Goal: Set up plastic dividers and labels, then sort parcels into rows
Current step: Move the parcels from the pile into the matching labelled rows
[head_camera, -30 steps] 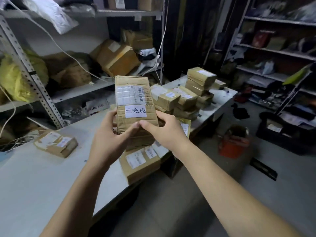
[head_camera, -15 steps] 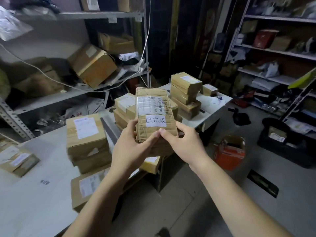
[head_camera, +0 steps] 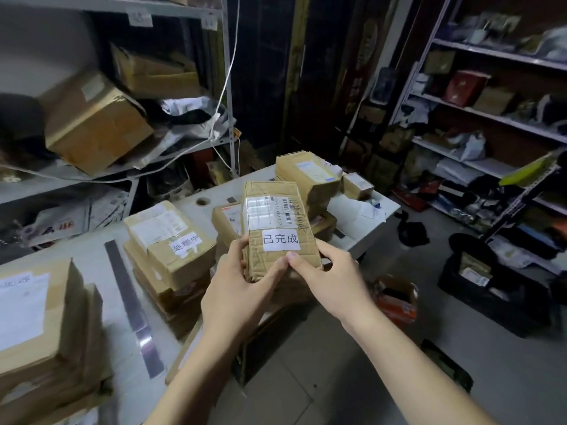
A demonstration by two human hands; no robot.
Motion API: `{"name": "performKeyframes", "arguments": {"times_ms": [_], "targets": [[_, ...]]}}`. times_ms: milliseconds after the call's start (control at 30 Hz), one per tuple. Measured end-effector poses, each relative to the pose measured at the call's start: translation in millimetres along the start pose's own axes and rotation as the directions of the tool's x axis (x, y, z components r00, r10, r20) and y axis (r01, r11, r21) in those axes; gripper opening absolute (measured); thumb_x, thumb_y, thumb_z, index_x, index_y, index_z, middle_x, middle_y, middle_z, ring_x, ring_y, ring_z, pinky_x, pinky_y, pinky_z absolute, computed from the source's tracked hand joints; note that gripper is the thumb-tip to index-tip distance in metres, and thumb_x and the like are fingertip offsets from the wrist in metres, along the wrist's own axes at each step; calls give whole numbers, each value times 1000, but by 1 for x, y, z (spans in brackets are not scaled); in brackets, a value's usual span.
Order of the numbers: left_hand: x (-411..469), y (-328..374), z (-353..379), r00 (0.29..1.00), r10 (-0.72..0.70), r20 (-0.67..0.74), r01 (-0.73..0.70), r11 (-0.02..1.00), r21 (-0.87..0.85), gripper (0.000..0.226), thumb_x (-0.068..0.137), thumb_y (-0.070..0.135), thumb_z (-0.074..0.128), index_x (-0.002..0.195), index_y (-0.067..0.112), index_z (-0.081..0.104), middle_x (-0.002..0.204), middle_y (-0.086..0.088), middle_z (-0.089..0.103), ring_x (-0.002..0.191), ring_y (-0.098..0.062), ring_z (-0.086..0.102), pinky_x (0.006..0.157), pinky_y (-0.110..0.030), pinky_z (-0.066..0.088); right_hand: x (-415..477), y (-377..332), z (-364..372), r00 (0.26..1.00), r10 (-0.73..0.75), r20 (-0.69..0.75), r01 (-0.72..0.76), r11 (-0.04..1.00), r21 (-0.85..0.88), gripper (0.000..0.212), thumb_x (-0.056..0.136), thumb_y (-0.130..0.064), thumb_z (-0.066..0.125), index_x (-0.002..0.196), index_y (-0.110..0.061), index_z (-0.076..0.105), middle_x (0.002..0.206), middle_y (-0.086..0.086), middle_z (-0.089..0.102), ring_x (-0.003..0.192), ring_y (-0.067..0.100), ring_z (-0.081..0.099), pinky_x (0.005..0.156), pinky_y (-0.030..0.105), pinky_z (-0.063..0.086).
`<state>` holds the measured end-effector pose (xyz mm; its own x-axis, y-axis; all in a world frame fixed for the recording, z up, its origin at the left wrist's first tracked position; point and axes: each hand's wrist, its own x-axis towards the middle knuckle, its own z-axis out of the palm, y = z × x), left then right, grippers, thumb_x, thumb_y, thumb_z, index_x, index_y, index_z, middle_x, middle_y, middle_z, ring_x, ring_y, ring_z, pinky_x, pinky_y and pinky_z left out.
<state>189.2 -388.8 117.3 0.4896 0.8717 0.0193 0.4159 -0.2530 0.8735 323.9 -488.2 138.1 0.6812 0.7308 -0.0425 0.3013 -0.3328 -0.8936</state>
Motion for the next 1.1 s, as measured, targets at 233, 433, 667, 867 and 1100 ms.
{"name": "performKeyframes", "arguments": {"times_ms": [233,433,667,867,1100], "targets": [[68,11,52,986,-102,-130,100,995,-16,46,85,81,47,123,56,43,104,21,66,96,-10,67,89,-48,55,105,24,-23,991,-60,123,63,998,-20,33,79,-65,67,111,-58,67,100,-37,71,105,-2,65,94,38,56],[119,31,84,947,-183,-263,188,982,-7,47,94,72,39,136,51,42,124,9,65,106,-15,64,93,-48,53,196,32,-32,944,-116,310,132,991,-31,38,84,-62,68,119,-46,69,102,-31,72,102,-3,65,92,31,55],[164,14,90,889,-345,-301,306,937,-170,50,89,63,60,136,46,50,125,14,67,112,-11,65,100,-47,54,263,40,12,852,-129,507,159,987,-15,48,85,-58,70,129,-38,66,121,-22,71,112,6,63,97,36,54],[168,-3,89,899,-349,-263,310,934,-178,48,95,54,63,140,46,49,126,21,67,115,-2,63,105,-43,52,277,55,33,826,-135,547,190,981,-44,59,80,-67,67,132,-40,63,122,-22,69,113,7,61,97,42,56],[154,14,66,904,-277,-326,329,937,117,68,96,46,64,156,31,35,130,8,59,113,-10,63,97,-35,55,269,31,28,868,-298,397,421,866,-271,61,84,-58,70,138,-33,54,131,-9,60,120,16,54,97,38,51]]}}
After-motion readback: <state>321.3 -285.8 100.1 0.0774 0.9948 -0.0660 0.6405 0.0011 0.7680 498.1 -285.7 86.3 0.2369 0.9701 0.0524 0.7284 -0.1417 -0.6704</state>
